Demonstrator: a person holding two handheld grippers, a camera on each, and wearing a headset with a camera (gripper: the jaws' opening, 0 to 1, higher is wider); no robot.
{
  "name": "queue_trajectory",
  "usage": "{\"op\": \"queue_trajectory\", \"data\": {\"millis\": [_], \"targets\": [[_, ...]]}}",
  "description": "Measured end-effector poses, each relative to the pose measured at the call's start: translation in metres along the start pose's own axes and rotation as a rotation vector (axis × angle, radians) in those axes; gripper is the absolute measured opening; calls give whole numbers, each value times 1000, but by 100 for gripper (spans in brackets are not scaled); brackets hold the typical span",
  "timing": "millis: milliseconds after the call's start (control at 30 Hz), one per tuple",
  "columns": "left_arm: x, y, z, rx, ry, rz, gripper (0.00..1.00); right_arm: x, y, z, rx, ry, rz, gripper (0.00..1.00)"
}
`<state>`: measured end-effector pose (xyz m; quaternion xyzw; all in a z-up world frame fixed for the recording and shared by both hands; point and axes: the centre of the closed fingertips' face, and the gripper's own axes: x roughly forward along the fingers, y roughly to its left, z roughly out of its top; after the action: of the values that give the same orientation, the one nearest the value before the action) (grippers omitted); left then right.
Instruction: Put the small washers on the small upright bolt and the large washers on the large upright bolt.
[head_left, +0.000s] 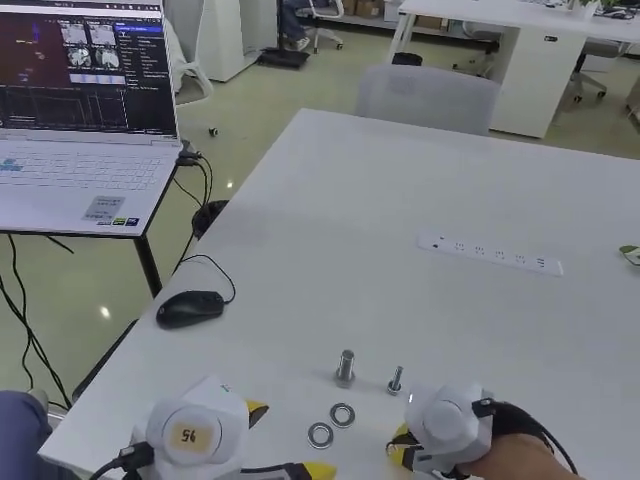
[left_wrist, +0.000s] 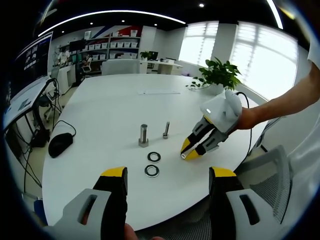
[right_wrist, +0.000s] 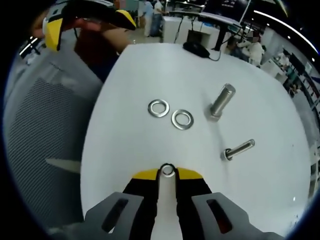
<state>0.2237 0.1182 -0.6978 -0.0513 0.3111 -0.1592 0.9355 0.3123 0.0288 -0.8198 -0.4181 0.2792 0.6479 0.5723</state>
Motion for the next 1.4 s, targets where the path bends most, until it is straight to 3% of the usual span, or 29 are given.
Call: {"op": "queue_trajectory", "data": {"millis": [67, 200, 400, 567, 933, 1200, 1400], "targets": [[0, 1, 0, -2, 0, 1, 65, -2, -1, 2, -72, 3, -23, 13], [-1, 1, -2, -4, 2, 2, 65, -3, 0, 2, -107, 5, -36, 13], [-1, 1, -2, -2, 3, 1, 65, -9, -8, 4, -53, -18, -49, 13], [-2, 2, -2, -5, 2, 3, 65, -23, -26, 8, 22, -52, -77, 13], [1, -1, 0, -4, -1, -3, 65, -56, -69, 10, 23, -59, -158, 13], [3, 0, 3, -1, -5, -6, 65, -61, -95, 25, 25, -69, -168, 13], [2, 2, 5, -6, -8, 0, 65, -53, -102, 34, 14, -62, -138, 13]]}}
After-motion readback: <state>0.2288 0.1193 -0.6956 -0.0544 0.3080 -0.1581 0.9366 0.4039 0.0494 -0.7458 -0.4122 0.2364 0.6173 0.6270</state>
